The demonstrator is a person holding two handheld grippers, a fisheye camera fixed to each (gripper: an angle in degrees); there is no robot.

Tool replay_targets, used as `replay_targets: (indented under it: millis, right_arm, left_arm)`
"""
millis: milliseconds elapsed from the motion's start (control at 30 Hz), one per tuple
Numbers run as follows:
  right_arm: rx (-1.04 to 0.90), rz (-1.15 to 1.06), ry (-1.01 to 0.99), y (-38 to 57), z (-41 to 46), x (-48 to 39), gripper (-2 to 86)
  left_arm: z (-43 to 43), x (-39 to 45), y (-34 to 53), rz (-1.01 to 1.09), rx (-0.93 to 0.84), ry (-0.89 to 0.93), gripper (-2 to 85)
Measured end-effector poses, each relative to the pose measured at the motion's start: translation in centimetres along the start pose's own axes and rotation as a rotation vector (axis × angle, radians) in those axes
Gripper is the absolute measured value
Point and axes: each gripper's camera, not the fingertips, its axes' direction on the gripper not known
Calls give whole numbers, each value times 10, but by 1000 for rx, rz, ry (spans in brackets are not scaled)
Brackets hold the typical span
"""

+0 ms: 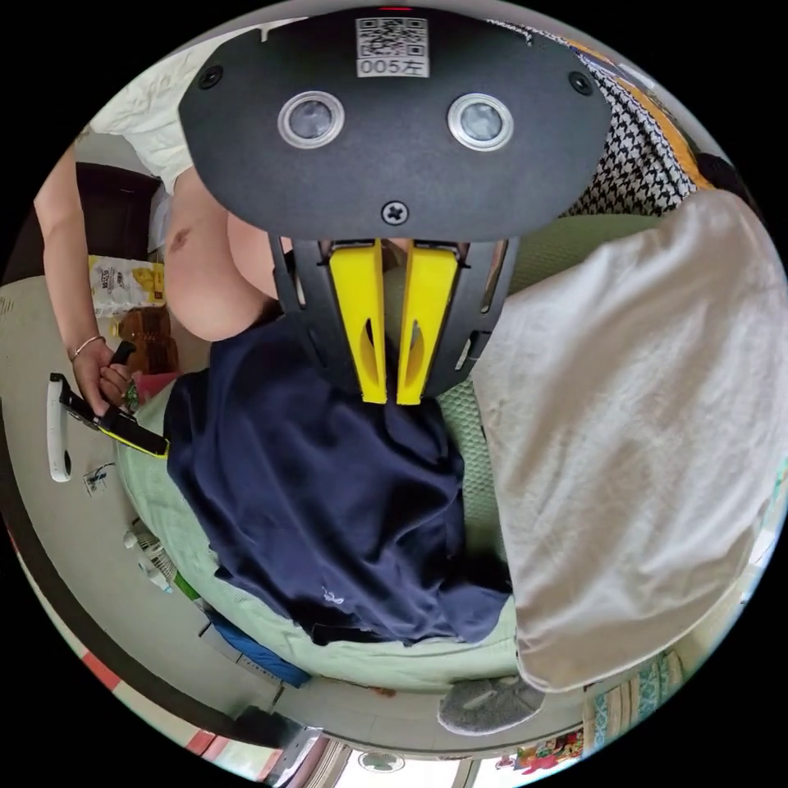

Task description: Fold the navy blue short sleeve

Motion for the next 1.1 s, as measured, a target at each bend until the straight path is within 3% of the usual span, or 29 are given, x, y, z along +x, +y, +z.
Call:
replay_targets:
  millis: [167,333,567,667,933,1100]
  right_arm:
    - [112,52,42,-9,-81,19,-9]
    - [130,35,112,-5,-126,23,-9]
    - [-175,31,75,23,-57,30,-6]
    - [-267,35,181,27,-24,28,-1]
    - [-111,55,107,-26,-31,22,59]
    - [-70,66,150,-82,-13,16,81]
  left_arm:
    - [-88,5,7,10,165,42,31]
    - [-128,21,30,75,159,126,30]
    - [-58,9,80,11,-94,237,37]
    - [-43,-4,95,-29,-139,261,31]
    - [-60,-18,79,-29,-66,91,39]
    - [-34,-14,50,-28,-70,97,40]
